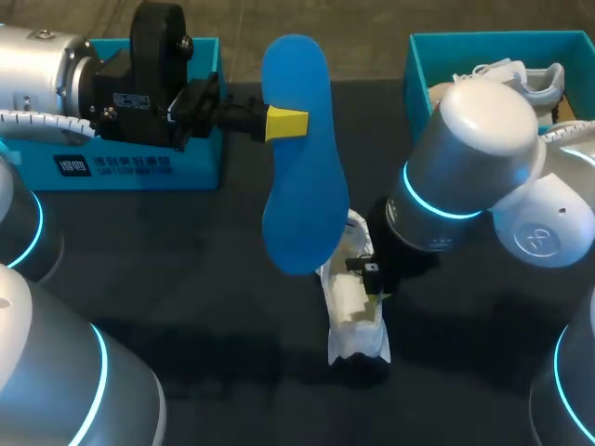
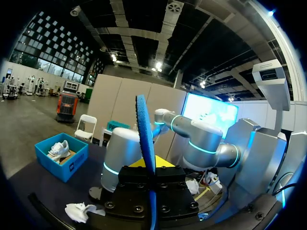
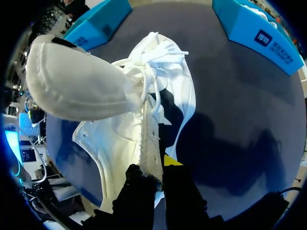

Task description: Take the shoe out of the shoebox, open the shoe tongue, remove and reinsert the insole, then place the shoe into the shoebox

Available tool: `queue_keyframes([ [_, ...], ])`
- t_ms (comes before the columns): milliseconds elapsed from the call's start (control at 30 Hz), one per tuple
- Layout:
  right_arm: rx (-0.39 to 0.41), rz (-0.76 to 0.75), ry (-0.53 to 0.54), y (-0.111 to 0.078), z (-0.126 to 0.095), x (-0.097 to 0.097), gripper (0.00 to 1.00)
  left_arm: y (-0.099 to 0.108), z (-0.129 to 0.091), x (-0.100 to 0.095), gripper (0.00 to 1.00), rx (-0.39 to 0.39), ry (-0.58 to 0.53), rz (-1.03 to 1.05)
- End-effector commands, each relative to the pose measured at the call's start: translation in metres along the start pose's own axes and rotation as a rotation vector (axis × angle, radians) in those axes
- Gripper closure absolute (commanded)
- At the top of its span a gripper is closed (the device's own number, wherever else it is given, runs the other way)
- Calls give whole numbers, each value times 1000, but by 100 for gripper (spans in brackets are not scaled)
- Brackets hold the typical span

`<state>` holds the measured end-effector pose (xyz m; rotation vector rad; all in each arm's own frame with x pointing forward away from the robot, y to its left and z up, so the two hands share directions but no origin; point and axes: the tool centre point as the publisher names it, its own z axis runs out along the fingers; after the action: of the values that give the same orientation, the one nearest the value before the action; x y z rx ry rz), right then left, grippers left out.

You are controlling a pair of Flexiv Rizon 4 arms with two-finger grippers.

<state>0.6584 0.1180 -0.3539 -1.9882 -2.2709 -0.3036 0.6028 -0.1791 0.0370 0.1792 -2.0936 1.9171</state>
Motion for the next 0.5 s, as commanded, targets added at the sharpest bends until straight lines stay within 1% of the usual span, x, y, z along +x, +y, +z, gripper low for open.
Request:
queue_keyframes([
  [33,9,3,22,4,11,-2,100,-1,1,-1,100,-3,0,-1],
  [500,30,29,59,4,30,-7,100,-1,1,-1,100,-3,0,-1],
])
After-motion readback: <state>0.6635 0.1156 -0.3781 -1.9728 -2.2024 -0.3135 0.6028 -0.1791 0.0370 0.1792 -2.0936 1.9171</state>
